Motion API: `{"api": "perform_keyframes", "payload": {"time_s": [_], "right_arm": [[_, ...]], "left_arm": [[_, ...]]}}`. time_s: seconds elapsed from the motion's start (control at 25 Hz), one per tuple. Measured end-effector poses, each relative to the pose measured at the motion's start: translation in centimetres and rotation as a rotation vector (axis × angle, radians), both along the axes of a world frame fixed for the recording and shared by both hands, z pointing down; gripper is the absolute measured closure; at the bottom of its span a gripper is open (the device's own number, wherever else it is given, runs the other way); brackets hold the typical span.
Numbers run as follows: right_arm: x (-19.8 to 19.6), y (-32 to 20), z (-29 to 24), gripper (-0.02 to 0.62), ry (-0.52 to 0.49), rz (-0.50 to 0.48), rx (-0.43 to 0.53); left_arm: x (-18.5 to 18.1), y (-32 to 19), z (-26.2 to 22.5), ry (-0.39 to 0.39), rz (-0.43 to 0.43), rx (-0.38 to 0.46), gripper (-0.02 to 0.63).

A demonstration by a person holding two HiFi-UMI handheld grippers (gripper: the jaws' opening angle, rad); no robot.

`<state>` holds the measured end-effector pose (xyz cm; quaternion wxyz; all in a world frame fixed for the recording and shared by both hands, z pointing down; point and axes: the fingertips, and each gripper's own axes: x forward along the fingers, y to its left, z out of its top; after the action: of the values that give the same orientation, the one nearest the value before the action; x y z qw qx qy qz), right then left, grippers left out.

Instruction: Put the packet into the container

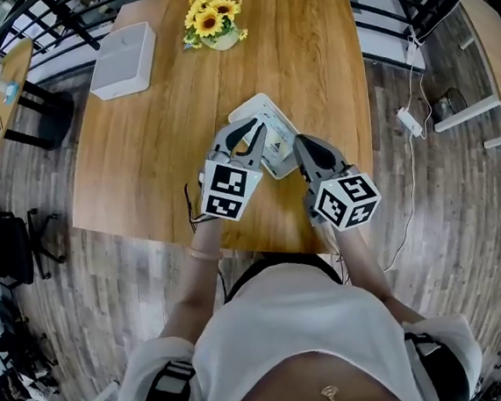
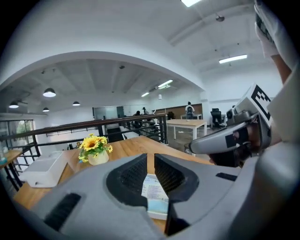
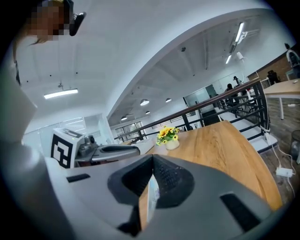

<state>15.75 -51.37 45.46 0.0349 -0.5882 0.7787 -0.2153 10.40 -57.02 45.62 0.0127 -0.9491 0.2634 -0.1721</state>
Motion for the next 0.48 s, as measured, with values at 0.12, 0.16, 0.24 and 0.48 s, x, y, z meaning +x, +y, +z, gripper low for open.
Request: {"api": "perform_keyframes", "payload": {"time_s": [0.12,0.16,0.24,0.48], "right_arm": [[-0.6,0.4,-0.5,0.584,-0.004,0.001,0.011],[-0.8,0.6,-0.7,0.584,-0.005,-0.001,0.015],[-1.1,1.1,-1.2,0.584,-0.007,-0.001,0.024],[-2.6,3.1,-3.3,0.584,-0.006,-0.014,0.069]], "left_arm": [[-1.6,1.3,-0.9,0.044,-0.083,-0.01,0.555],[-2.1,1.7,-1.3,0.056,-0.108,-0.01,0.558],[-2.9,2.6,-2.1,0.073,-0.145,-0.012,0.565],[-5.5,5.6,-4.5,0.102,-0.254,0.023,0.58]]}}
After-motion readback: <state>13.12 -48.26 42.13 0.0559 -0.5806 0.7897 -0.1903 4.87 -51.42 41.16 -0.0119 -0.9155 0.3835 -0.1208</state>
